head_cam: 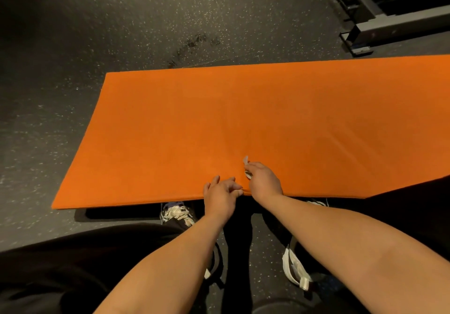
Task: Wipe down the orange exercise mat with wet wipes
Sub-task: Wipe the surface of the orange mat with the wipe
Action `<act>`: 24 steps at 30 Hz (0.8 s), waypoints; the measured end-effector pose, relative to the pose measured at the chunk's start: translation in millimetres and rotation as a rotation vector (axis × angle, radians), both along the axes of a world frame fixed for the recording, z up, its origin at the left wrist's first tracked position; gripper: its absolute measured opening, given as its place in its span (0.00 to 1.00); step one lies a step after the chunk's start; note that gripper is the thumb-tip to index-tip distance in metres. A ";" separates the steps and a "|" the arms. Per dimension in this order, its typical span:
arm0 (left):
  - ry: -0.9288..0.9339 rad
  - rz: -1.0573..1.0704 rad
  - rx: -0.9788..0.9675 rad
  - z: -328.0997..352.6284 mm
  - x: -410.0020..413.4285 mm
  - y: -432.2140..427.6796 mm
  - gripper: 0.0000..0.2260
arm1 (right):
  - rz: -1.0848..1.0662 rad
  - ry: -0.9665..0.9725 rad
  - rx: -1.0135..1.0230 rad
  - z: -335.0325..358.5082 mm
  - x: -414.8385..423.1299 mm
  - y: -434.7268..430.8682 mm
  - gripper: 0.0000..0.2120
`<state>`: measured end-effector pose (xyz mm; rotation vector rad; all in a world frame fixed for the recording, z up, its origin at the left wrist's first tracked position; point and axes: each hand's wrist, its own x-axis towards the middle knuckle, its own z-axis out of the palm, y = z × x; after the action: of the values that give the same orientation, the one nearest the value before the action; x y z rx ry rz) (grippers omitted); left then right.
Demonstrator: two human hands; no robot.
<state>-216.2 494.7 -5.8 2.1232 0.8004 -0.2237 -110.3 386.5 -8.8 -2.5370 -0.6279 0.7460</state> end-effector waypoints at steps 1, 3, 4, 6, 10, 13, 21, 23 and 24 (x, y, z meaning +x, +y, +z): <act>0.009 -0.014 -0.005 -1.0 -0.8 -6.2 0.03 | -0.004 0.004 -0.003 -0.1 -0.8 -1.1 0.26; 0.030 -0.039 0.003 -4.5 -2.9 -15.2 0.02 | -0.034 0.056 0.013 -3.5 -5.3 -4.5 0.25; 0.044 -0.059 0.012 -6.5 -3.8 -16.5 0.01 | -0.066 0.090 0.031 -6.6 -8.3 -6.5 0.24; 0.076 -0.095 0.017 -8.3 -3.5 -13.3 0.02 | -0.149 0.135 0.064 -11.0 -11.7 -8.8 0.22; 0.100 -0.058 0.000 -4.7 3.1 -1.7 0.13 | -0.282 0.194 0.121 -10.1 -12.7 -4.8 0.18; 0.103 0.053 -0.117 -2.2 12.4 5.1 0.16 | -0.317 0.223 0.190 -6.9 -18.0 6.9 0.16; -0.044 0.423 -0.373 15.3 18.6 10.6 0.06 | -0.400 0.274 0.289 4.1 -26.9 27.8 0.15; -0.087 0.517 -0.378 18.3 16.3 8.2 0.08 | -0.414 0.271 0.279 5.2 -29.0 30.9 0.16; -0.096 0.553 -0.383 18.3 14.9 6.8 0.08 | -0.407 0.267 0.273 6.0 -30.5 33.2 0.16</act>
<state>-201.3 501.5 12.5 1.4816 1.1484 0.0208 -140.8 419.7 -2.8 -2.1645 -0.1060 0.7699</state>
